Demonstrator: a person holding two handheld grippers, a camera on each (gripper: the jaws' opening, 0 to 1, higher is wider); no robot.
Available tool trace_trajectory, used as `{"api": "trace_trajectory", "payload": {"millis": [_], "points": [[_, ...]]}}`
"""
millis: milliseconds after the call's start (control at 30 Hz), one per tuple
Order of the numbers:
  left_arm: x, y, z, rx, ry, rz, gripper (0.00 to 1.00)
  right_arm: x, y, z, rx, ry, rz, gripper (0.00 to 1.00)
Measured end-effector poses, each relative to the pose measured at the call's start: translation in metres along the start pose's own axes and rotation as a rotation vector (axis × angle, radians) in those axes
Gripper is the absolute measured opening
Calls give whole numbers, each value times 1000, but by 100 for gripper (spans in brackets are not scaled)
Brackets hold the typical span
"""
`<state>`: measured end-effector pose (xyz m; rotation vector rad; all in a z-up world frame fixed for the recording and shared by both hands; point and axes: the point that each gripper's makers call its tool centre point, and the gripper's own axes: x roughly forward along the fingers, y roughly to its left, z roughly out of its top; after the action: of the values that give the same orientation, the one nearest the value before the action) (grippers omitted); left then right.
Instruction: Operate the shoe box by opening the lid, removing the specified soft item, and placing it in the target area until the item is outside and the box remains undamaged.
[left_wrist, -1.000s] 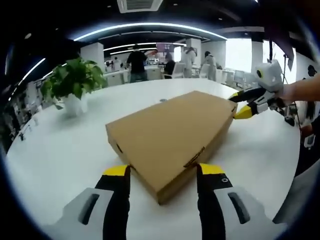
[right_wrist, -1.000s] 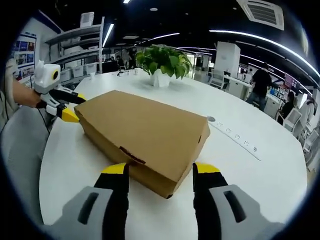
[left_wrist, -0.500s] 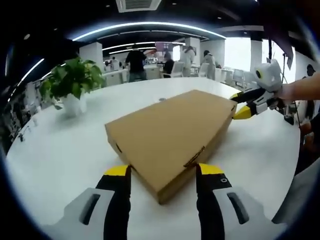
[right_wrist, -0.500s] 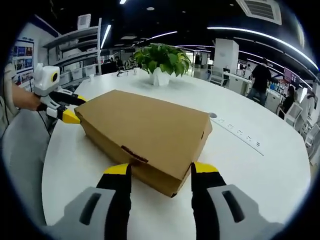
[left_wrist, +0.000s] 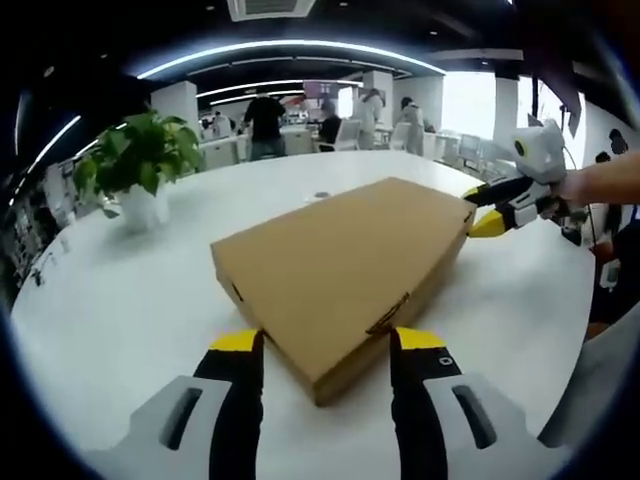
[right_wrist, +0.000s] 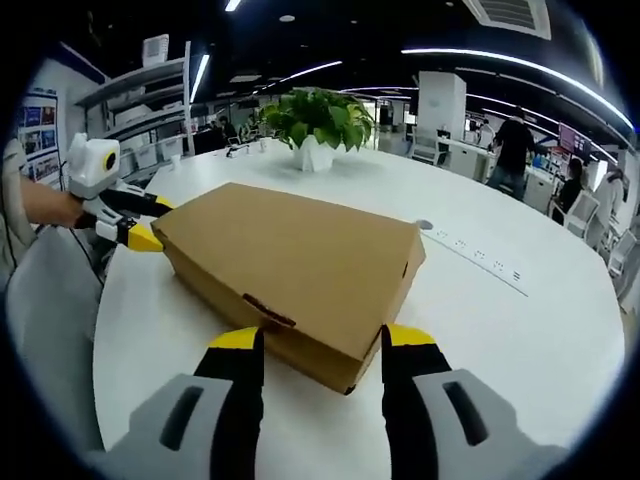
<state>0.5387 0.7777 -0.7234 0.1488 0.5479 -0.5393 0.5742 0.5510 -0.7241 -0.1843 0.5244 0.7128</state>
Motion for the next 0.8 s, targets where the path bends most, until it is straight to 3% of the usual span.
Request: {"api": "trace_trajectory", "payload": {"millis": [467,800], "points": [[-6,12,-5,12,38,-49,49,-4,20,-1,51,-5,-36,41],[-10,25,-8,47,61,-106,49,-9,37,-5,31,11,-39,37]]}}
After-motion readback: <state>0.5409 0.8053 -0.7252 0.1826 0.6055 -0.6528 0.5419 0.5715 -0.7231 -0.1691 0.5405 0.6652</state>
